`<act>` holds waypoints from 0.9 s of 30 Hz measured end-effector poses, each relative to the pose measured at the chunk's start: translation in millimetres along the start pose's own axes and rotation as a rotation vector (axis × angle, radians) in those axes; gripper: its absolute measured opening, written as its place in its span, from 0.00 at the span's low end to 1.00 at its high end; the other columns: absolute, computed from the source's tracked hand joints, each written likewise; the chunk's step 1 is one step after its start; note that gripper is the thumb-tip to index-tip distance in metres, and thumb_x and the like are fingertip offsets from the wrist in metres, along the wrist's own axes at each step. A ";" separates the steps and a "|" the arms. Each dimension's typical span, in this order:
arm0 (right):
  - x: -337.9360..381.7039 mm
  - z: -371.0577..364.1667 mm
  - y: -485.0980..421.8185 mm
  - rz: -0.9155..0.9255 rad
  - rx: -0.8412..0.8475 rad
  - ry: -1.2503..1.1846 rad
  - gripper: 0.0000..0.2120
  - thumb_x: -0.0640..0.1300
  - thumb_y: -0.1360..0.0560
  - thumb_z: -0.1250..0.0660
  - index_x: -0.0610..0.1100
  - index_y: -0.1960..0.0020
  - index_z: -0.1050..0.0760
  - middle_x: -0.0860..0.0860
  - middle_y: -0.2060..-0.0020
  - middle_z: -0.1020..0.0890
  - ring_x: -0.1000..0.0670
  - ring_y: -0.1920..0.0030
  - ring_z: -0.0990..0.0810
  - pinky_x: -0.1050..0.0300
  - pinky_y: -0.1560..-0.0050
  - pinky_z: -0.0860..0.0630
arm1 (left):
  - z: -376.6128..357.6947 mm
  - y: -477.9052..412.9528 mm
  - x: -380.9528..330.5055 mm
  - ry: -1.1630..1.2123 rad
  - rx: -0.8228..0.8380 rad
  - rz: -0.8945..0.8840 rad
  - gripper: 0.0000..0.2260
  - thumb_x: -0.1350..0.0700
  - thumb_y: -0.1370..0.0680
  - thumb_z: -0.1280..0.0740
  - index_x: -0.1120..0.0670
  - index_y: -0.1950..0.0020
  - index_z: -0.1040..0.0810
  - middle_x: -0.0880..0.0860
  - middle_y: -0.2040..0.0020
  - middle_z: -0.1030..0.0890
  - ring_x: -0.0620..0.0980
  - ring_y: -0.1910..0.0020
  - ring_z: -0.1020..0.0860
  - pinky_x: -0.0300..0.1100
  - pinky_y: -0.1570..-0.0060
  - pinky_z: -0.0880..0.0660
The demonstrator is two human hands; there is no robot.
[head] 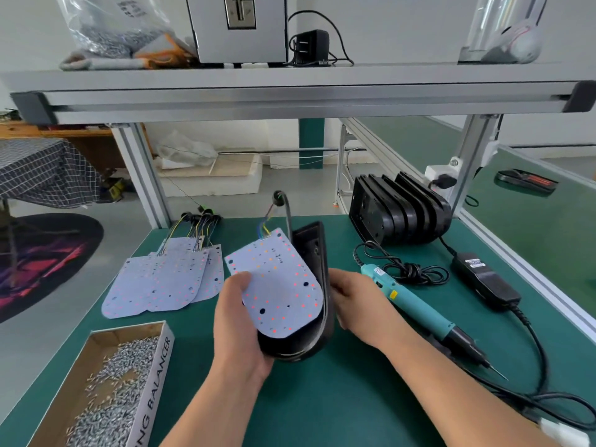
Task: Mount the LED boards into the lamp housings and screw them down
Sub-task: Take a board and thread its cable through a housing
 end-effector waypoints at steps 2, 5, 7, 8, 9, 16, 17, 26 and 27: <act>-2.7 -1.8 0.6 0.012 0.049 0.159 0.15 0.45 0.15 0.37 0.56 0.60 0.27 0.59 0.68 0.22 0.57 0.68 0.26 0.53 0.63 0.28 | 3.3 -2.2 -12.7 0.051 -0.052 -0.088 0.12 0.49 0.21 0.34 0.50 0.42 0.16 0.52 0.50 0.11 0.58 0.53 0.13 0.54 0.54 0.16; 1.0 -8.7 4.4 0.074 0.125 0.355 0.10 0.51 0.14 0.38 0.55 0.55 0.30 0.53 0.60 0.23 0.49 0.57 0.24 0.47 0.53 0.27 | 12.2 -6.0 -32.2 0.127 -0.115 -0.214 0.11 0.50 0.21 0.34 0.46 0.42 0.17 0.48 0.50 0.13 0.54 0.51 0.14 0.51 0.49 0.18; 10.5 -12.2 5.8 0.147 0.182 0.373 0.10 0.51 0.14 0.39 0.55 0.55 0.31 0.54 0.59 0.26 0.47 0.55 0.24 0.46 0.52 0.28 | 16.8 -6.8 -38.3 0.168 -0.129 -0.254 0.12 0.50 0.22 0.34 0.46 0.40 0.17 0.46 0.49 0.13 0.51 0.52 0.13 0.46 0.55 0.17; 14.7 -13.2 6.9 0.181 0.200 0.387 0.10 0.52 0.14 0.40 0.53 0.54 0.30 0.54 0.58 0.26 0.47 0.55 0.24 0.46 0.52 0.27 | 18.0 -7.0 -38.6 0.186 -0.128 -0.261 0.13 0.50 0.23 0.34 0.45 0.40 0.17 0.46 0.49 0.12 0.50 0.53 0.12 0.45 0.58 0.17; 17.6 -14.1 8.1 0.205 0.204 0.396 0.11 0.52 0.14 0.41 0.51 0.54 0.29 0.54 0.58 0.27 0.48 0.55 0.24 0.46 0.52 0.27 | 18.4 -6.8 -37.9 0.196 -0.129 -0.265 0.13 0.50 0.24 0.34 0.45 0.42 0.17 0.45 0.50 0.13 0.50 0.54 0.12 0.45 0.60 0.16; 17.5 -6.6 9.6 0.187 0.115 0.448 0.10 0.56 0.13 0.43 0.55 0.53 0.33 0.54 0.58 0.26 0.47 0.56 0.24 0.46 0.54 0.27 | 22.6 -11.0 -41.7 0.178 -0.138 -0.324 0.09 0.51 0.29 0.33 0.44 0.53 0.15 0.44 0.54 0.15 0.51 0.58 0.15 0.44 0.61 0.18; 16.4 -5.6 9.7 0.184 0.097 0.493 0.08 0.55 0.13 0.43 0.55 0.50 0.32 0.54 0.57 0.25 0.46 0.55 0.23 0.46 0.53 0.26 | 23.7 -11.6 -42.6 0.173 -0.140 -0.329 0.08 0.51 0.29 0.33 0.44 0.56 0.14 0.44 0.55 0.16 0.50 0.59 0.15 0.44 0.62 0.19; 18.1 -5.2 5.3 0.246 0.011 -0.014 0.09 0.32 0.20 0.33 0.45 0.47 0.20 0.54 0.44 0.22 0.54 0.47 0.23 0.55 0.43 0.25 | 16.4 -11.3 -34.6 0.057 -0.056 -0.266 0.08 0.51 0.28 0.34 0.45 0.56 0.14 0.46 0.56 0.17 0.52 0.61 0.17 0.45 0.62 0.21; 22.9 -7.1 6.9 0.301 0.047 -0.118 0.12 0.28 0.22 0.34 0.44 0.50 0.21 0.53 0.43 0.21 0.53 0.47 0.23 0.53 0.43 0.25 | 15.4 -11.5 -33.0 0.049 -0.020 -0.237 0.09 0.51 0.27 0.34 0.46 0.55 0.13 0.48 0.55 0.16 0.53 0.60 0.16 0.48 0.59 0.21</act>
Point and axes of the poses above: each hand's wrist, its own y-axis away from the middle knuckle, its own z-axis out of the back of the hand, x = y × z, the point moved 2 cm from there along -y, towards the middle knuckle
